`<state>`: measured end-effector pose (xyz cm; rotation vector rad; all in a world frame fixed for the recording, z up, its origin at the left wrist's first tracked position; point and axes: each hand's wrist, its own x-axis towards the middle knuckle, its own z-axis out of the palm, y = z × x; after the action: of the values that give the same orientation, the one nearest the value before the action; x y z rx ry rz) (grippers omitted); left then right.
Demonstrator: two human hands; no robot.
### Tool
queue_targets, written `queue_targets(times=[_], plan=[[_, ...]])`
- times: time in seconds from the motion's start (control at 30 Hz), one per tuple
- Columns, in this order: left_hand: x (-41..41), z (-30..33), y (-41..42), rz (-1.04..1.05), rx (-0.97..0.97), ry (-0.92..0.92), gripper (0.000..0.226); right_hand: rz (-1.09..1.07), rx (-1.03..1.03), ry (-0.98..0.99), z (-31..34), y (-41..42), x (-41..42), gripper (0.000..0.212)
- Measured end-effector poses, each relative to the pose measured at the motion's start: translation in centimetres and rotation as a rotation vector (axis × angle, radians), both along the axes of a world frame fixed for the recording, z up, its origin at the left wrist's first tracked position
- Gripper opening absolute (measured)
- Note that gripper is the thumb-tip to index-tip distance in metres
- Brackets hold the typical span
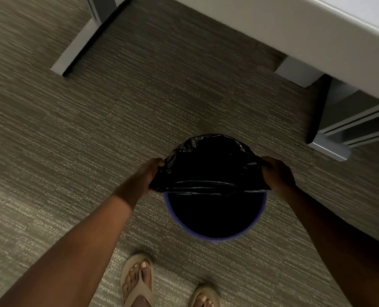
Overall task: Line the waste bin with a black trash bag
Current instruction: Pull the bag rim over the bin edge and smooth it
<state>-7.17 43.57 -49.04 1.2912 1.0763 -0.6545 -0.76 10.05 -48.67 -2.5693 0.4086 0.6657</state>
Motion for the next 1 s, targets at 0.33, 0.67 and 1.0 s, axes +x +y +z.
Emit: queue_targets(times=[0.33, 0.67, 1.0], plan=[[-8.1, -2.0, -1.5, 0.196, 0.001, -0.151, 0.077, -0.661, 0.693, -0.090, -0.5, -2.8, -8.6, 0.079], [-12.4, -2.9, -3.2, 0.220, 0.002, -0.233, 0.040, -0.786, 0.590, -0.183, -1.8, -2.3, -14.0, 0.049], [-16.3, -3.6, -3.9, 0.001, 0.157, -0.176, 0.035, -0.319, 0.208, -0.143, -2.7, -2.4, -18.5, 0.022]])
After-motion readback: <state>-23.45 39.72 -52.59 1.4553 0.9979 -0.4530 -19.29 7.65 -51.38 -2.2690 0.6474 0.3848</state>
